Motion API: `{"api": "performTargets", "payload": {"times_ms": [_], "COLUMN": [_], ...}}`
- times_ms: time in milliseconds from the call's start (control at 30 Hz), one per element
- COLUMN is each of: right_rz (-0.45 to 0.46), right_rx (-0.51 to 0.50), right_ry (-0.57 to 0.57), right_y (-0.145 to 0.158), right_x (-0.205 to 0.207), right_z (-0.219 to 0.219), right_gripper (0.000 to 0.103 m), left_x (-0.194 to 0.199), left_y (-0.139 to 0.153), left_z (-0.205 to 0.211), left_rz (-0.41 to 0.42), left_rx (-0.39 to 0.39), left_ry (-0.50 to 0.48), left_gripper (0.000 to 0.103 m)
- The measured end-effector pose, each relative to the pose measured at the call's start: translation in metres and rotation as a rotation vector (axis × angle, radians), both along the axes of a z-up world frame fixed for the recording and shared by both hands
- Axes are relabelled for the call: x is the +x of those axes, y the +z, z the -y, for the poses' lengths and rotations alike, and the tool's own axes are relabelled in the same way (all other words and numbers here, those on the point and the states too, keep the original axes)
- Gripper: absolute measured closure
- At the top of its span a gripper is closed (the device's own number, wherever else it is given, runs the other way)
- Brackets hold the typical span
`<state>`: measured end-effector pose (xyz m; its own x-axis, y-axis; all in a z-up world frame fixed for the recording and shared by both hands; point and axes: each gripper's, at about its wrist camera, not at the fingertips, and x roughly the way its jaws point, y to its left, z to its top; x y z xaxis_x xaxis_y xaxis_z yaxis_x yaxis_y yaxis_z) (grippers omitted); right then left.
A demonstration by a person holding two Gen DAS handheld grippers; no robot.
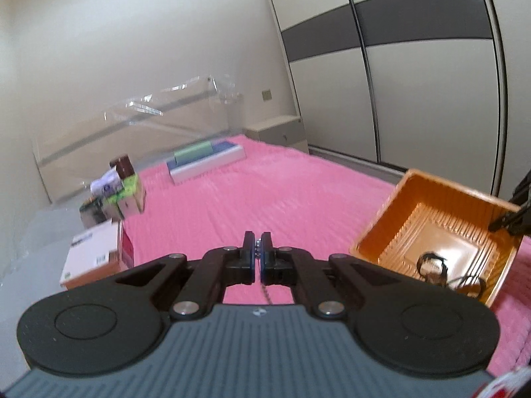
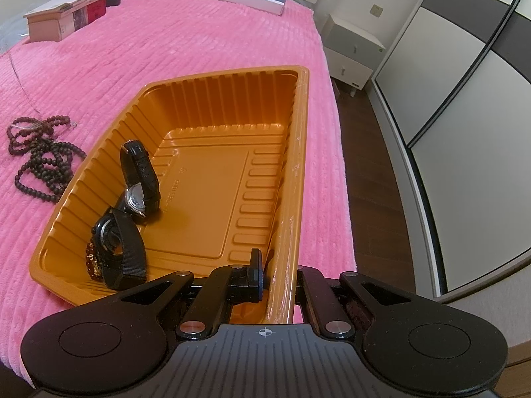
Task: Organize jewelry
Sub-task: 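Carry the silver chain into the orange tray and open the left tool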
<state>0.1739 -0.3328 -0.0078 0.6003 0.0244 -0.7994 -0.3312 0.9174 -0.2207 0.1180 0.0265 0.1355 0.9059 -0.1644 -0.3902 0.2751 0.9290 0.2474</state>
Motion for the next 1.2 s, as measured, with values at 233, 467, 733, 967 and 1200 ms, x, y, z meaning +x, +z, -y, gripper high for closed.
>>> {"api": "performTargets", "payload": {"times_ms": [233,467,733,967,1200], "right_rz": [0.0,0.0,0.001,0.002,0.001], "right_rx": [-0.001,0.0,-0.001,-0.002,-0.002], "right_ry": [0.002,0.001,0.002,0.004,0.006], "right_y": [0.001,0.001,0.001,0.001,0.001], "right_x": [0.0,-0.001,-0.001,-0.002,-0.002], "right_z": [0.0,0.0,0.0,0.0,0.0], "right_gripper": [0.099,0.099,0.099,0.099,0.099], "left_x": [0.003,0.007,0.018,0.034,0.063], "left_y": [0.017,0.018,0.017,0.028,0.021], "left_z": [0.011,0.029,0.076,0.13,0.174], "left_rz": [0.02,-0.002,-0.032,-0.024,-0.059], "left_rx": [0.032,0.046,0.045,0.054,0.038], "left_ry": [-0.052,-0.107,-0.252,-0.388,-0.446], "left_gripper": [0.101,0.101,0.101,0.101,0.101]}}
